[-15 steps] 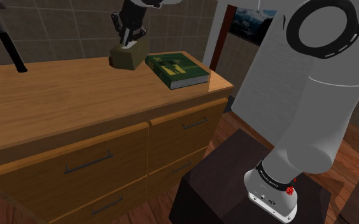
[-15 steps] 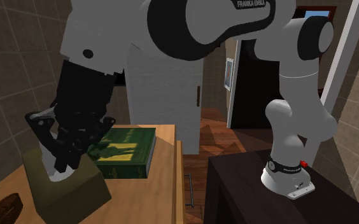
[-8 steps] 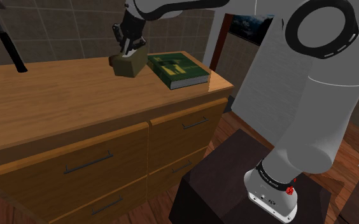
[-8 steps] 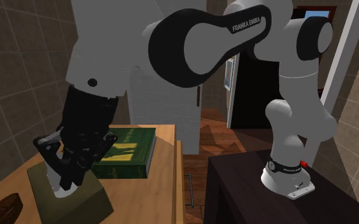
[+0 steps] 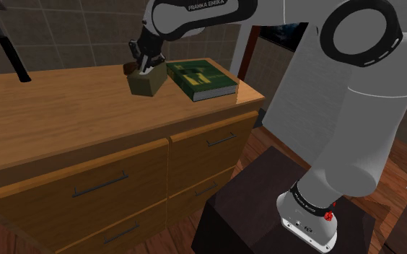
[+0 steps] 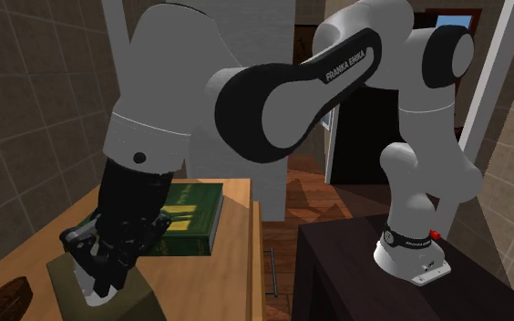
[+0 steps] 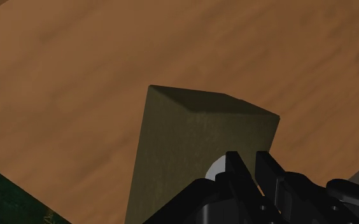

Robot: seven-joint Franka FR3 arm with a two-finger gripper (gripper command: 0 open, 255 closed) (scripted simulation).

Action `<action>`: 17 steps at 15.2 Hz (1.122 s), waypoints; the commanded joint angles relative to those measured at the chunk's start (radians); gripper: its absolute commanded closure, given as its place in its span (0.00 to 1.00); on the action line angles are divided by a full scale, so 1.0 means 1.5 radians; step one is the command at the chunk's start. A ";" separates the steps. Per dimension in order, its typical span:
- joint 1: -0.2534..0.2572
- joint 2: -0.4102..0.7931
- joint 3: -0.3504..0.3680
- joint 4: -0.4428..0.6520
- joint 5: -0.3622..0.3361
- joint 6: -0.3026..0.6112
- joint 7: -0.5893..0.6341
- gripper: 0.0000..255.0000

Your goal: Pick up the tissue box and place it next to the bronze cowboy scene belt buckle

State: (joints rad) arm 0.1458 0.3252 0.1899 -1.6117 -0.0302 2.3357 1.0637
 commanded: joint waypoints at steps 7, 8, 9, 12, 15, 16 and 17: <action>0.000 0.007 -0.001 -0.031 -0.002 0.038 0.001 1.00; 0.000 0.007 -0.001 -0.031 -0.002 0.038 0.001 1.00; 0.000 0.007 -0.001 -0.031 -0.002 0.038 0.001 1.00; 0.000 0.007 -0.001 -0.031 -0.002 0.038 0.001 0.00; 0.000 0.007 -0.001 -0.031 -0.002 0.037 0.001 0.00; 0.000 0.007 -0.001 -0.031 -0.002 0.037 0.001 0.00; 0.000 0.007 -0.001 -0.031 -0.002 0.037 0.001 0.00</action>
State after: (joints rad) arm 0.1461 0.3353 0.1886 -1.6576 -0.0329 2.3919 1.0648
